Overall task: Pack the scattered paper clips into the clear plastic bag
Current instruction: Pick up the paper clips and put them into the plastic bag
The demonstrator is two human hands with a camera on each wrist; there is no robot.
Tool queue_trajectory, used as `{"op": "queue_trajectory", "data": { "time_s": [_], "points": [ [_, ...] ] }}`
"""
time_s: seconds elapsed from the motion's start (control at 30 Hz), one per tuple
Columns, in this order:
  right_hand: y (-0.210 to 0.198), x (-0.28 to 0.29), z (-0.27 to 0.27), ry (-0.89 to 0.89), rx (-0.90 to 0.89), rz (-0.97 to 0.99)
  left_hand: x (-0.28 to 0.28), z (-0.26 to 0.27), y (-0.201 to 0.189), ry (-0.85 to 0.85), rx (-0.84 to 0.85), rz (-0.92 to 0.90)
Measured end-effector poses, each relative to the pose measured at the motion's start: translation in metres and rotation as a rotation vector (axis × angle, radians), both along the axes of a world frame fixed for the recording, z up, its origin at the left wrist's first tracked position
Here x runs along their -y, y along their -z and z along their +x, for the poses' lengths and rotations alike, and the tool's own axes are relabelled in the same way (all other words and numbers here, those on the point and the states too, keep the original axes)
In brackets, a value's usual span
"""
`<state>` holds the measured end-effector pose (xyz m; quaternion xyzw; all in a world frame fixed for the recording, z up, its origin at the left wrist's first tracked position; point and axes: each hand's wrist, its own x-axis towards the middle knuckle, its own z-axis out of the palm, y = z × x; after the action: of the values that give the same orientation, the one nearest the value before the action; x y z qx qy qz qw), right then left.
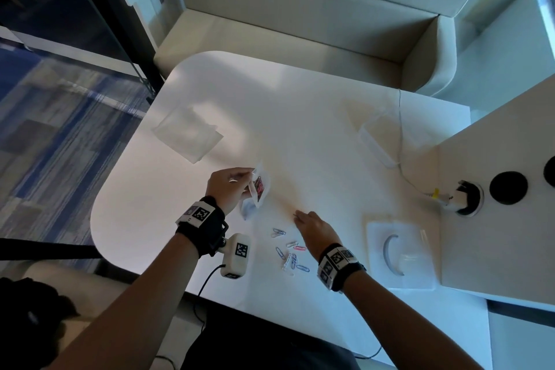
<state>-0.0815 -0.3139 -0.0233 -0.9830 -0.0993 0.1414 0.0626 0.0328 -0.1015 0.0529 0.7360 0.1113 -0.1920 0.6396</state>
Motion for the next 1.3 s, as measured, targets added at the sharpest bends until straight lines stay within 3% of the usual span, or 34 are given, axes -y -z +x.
{"op": "queue_trajectory", "data": {
  "time_s": [0.1,0.2,0.27,0.33,0.4,0.43,0.5,0.67,0.8,0.87,1.03,1.2,1.23,1.3],
  "points": [
    [-0.005,0.010,0.016,0.027,-0.061,0.013,0.003,-0.003,-0.002,0.024,-0.002,0.001],
    [-0.013,0.023,0.036,0.390,-0.031,0.186,0.010,-0.007,-0.006,0.047,-0.001,-0.008],
    [-0.011,0.034,0.043,0.807,0.009,0.470,0.015,-0.009,-0.007,0.043,-0.017,-0.018],
    [-0.021,0.038,0.046,1.137,-0.069,0.978,0.019,-0.010,-0.006,0.041,-0.039,-0.040],
    [-0.041,0.030,0.051,1.255,-0.223,1.498,0.022,-0.010,-0.003,0.044,-0.055,-0.047],
    [-0.055,0.024,0.055,1.248,-0.268,1.651,0.025,-0.011,-0.003,0.045,-0.054,-0.039],
    [-0.078,0.007,0.063,1.158,-0.334,1.758,0.028,-0.011,-0.002,0.047,-0.052,-0.021],
    [-0.091,-0.021,0.075,0.978,-0.387,1.496,0.029,-0.011,-0.002,0.103,-0.042,0.052],
    [-0.088,-0.032,0.080,0.843,-0.182,1.026,0.029,-0.013,-0.005,0.125,-0.018,0.081],
    [-0.093,-0.038,0.083,0.785,-0.159,0.900,0.029,-0.014,-0.006,0.113,-0.016,0.073],
    [-0.101,-0.042,0.087,0.612,-0.213,0.748,0.033,-0.011,-0.004,0.071,0.004,0.065],
    [-0.104,-0.026,0.080,0.757,-0.069,1.064,0.031,-0.003,-0.006,0.026,0.001,0.008],
    [-0.100,-0.018,0.076,0.754,-0.005,1.056,0.029,-0.001,-0.004,0.026,0.001,0.008],
    [-0.083,0.002,0.065,0.721,0.093,0.807,0.024,0.003,0.001,0.042,0.016,0.021]
  ]
}}
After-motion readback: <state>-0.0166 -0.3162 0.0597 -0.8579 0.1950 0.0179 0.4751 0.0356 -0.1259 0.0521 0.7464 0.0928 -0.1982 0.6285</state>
